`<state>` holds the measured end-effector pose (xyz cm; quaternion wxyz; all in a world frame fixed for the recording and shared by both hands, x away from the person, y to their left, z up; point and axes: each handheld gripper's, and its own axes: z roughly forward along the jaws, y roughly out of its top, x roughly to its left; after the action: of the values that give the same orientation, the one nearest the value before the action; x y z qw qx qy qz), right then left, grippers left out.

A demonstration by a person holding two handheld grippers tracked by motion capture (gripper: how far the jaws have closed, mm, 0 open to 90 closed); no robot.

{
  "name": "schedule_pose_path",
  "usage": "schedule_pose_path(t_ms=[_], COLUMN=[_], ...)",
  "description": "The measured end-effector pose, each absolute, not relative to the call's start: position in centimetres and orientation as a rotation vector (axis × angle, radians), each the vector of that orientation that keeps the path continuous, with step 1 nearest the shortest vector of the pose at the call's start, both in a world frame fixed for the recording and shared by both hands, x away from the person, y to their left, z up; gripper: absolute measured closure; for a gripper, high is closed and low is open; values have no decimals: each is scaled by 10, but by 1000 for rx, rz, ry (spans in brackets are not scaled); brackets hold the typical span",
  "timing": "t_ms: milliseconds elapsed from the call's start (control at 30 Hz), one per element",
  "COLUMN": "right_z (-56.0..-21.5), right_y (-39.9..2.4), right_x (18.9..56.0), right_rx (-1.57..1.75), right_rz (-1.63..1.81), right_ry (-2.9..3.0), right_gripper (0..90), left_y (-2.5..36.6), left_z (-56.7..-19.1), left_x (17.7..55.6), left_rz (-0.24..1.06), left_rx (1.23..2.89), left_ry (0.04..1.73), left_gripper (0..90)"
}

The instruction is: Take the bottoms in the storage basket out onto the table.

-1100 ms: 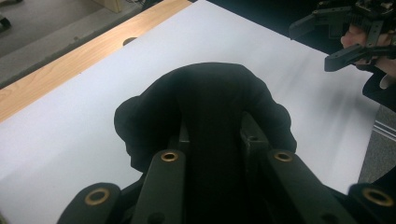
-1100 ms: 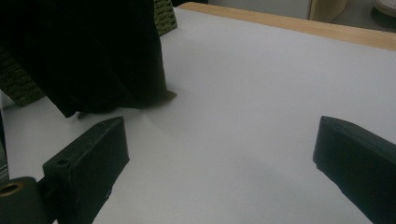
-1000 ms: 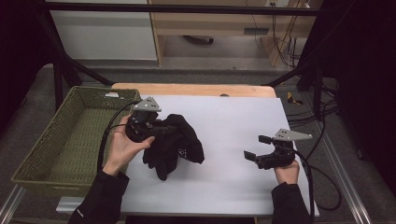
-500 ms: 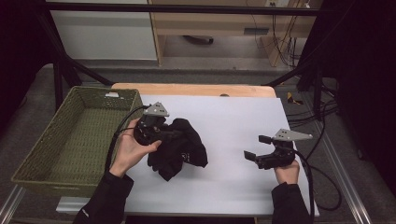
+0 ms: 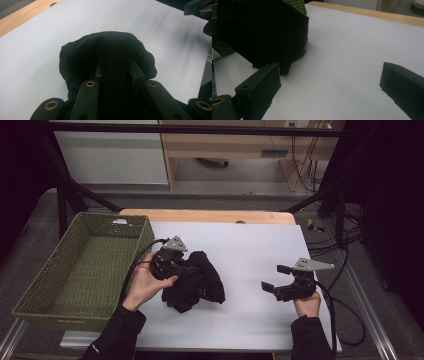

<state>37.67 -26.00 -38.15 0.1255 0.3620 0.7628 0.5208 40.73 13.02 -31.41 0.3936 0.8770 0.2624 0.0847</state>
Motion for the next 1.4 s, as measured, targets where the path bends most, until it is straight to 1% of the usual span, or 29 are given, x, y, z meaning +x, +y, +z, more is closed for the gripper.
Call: schedule_pose_path(t_ms=[733, 1067, 1233, 1333, 1400], right_z=[-381, -381, -381, -381, -382], right_y=[-260, -260, -260, -260, -260], right_x=[377, 377, 376, 377, 377], right_rx=[1055, 1054, 1056, 1055, 1055], right_rz=[1517, 1518, 1517, 1518, 1518], right_ry=[2222, 2223, 2221, 2222, 2222], right_gripper=[39, 38, 38, 39, 38], left_y=[119, 119, 122, 124, 125], left_z=[-349, -361, -363, -364, -364], left_x=[411, 411, 412, 411, 411], left_rz=[204, 196, 191, 184, 186], left_rx=[2238, 2244, 2237, 2223, 2222], left_ry=[665, 670, 675, 679, 679], left_gripper=[734, 706, 655, 584, 517])
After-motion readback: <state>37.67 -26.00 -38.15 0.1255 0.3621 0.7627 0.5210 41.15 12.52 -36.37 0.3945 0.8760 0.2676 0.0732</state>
